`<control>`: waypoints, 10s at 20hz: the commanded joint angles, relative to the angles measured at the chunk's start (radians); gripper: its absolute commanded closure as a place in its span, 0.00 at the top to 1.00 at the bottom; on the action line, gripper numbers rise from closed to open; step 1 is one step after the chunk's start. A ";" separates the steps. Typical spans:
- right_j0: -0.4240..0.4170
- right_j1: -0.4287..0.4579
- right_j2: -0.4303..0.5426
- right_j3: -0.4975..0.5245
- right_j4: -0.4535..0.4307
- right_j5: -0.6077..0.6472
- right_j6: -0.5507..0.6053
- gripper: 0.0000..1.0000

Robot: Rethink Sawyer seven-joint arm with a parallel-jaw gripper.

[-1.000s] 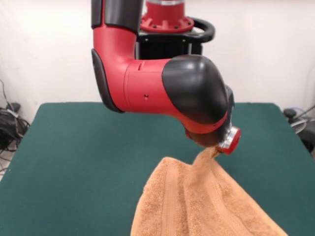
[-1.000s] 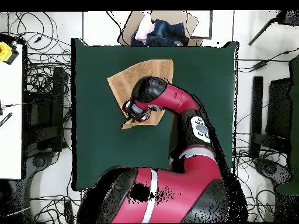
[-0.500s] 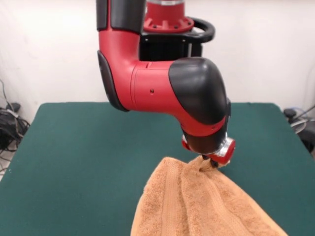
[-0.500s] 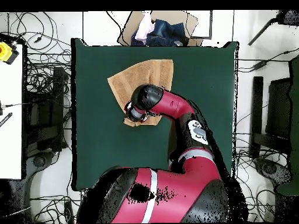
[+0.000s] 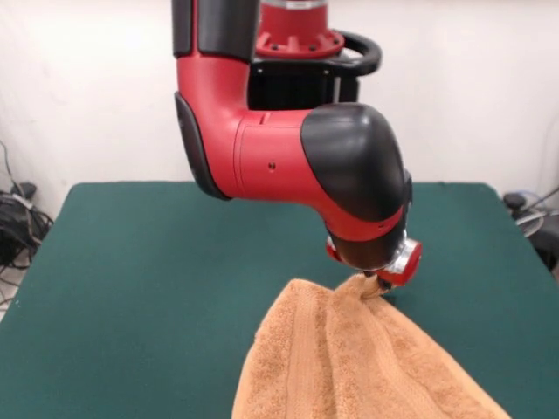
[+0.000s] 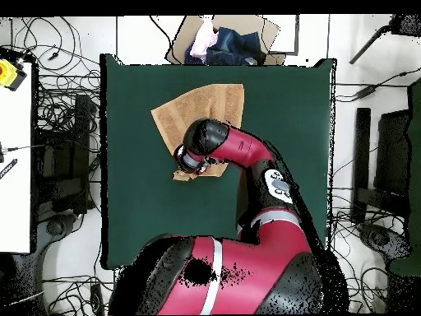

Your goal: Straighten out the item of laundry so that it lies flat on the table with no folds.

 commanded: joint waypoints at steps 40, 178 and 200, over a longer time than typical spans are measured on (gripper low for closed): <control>-0.060 -0.058 0.210 0.294 0.066 0.091 0.036 1.00; -0.150 -0.360 0.171 0.370 -0.385 -0.557 -0.059 1.00; -0.155 -0.528 0.231 0.649 -0.287 -0.484 0.059 1.00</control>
